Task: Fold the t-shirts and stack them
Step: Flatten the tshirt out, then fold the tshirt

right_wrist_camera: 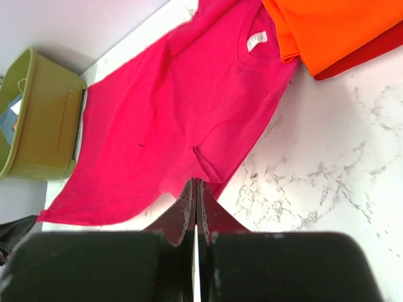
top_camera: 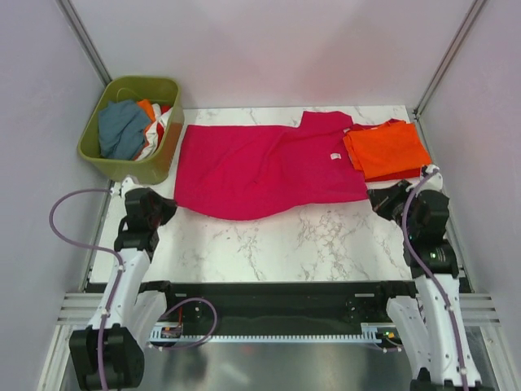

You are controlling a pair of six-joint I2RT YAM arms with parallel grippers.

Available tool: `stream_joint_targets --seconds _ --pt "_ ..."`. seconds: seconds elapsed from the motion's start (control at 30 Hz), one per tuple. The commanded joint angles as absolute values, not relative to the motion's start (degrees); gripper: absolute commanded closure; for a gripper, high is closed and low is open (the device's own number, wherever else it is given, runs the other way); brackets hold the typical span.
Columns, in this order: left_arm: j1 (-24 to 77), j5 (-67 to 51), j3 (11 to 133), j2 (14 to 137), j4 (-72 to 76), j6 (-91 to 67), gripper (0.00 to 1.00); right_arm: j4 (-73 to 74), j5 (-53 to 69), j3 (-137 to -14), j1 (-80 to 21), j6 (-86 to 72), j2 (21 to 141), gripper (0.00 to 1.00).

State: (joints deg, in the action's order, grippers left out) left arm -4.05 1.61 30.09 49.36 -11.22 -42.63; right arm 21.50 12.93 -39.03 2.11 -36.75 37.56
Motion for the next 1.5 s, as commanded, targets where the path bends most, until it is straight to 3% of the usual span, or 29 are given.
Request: stream_joint_targets --seconds 0.0,0.13,0.33,0.87,1.47 --pt "-4.13 0.26 26.02 42.73 -12.12 -44.12 0.98 30.05 9.93 -37.45 2.11 -34.54 27.73 1.0" --pt "-4.22 0.26 21.37 35.61 -14.15 -44.3 0.98 35.06 10.63 -35.95 2.11 -35.07 20.31 1.0" --pt "-4.22 -1.41 20.21 32.6 -16.17 -45.44 0.98 36.04 10.21 -36.73 2.11 -33.93 20.65 1.0" --pt "-4.22 3.25 34.89 55.7 -13.62 -47.2 0.98 20.22 4.49 -50.08 2.02 -33.92 52.97 1.0" --pt "-4.22 4.48 47.1 70.13 -9.05 -49.22 0.98 13.62 5.54 -70.3 1.41 -33.05 80.24 1.0"
